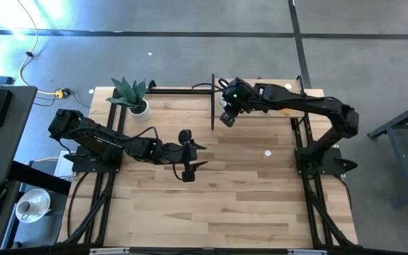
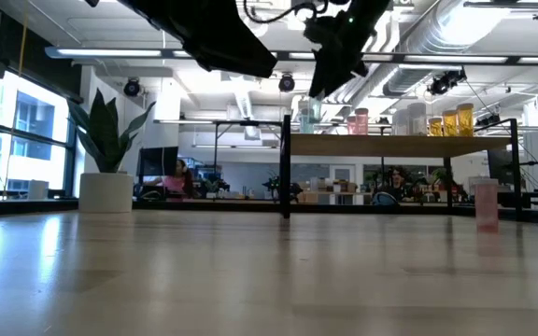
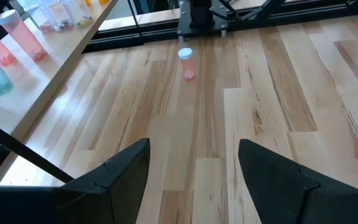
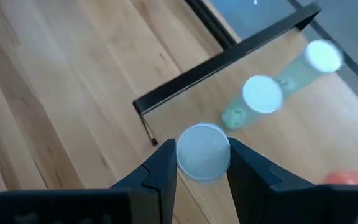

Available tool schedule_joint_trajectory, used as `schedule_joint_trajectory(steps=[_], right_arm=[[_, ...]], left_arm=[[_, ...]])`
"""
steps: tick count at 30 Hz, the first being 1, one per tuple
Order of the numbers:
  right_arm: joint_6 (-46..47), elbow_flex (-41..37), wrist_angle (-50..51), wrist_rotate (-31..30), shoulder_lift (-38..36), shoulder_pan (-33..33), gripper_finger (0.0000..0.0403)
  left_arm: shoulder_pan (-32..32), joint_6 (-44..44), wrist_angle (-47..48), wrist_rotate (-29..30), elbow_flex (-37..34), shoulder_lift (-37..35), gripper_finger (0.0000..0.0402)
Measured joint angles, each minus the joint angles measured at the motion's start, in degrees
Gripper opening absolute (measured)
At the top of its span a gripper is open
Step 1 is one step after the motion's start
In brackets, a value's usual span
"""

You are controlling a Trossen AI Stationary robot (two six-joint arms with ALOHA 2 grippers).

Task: Pick and place medicine bottles onto shelf by color
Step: Put the green pill bottle on the shelf aligned with the other green pill bottle

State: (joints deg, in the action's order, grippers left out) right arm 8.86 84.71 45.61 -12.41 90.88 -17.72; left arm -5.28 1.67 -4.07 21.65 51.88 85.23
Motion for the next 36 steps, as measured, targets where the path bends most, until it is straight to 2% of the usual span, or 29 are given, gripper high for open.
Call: schedule_joint_trajectory(steps=[22,36], right_arm=[[0.14,0.0,-0.87,6.85,2.92,-4.56,0.0103],[-0.3,0.0,-0.82,6.65,2.92,-4.54,0.0113]], left_arm=[[0.0,0.01,-0.01,-0.01,0.0,0.0,0.0236],[0.0,0.0,-0.01,-0.01,0.0,0.0,0.0236]])
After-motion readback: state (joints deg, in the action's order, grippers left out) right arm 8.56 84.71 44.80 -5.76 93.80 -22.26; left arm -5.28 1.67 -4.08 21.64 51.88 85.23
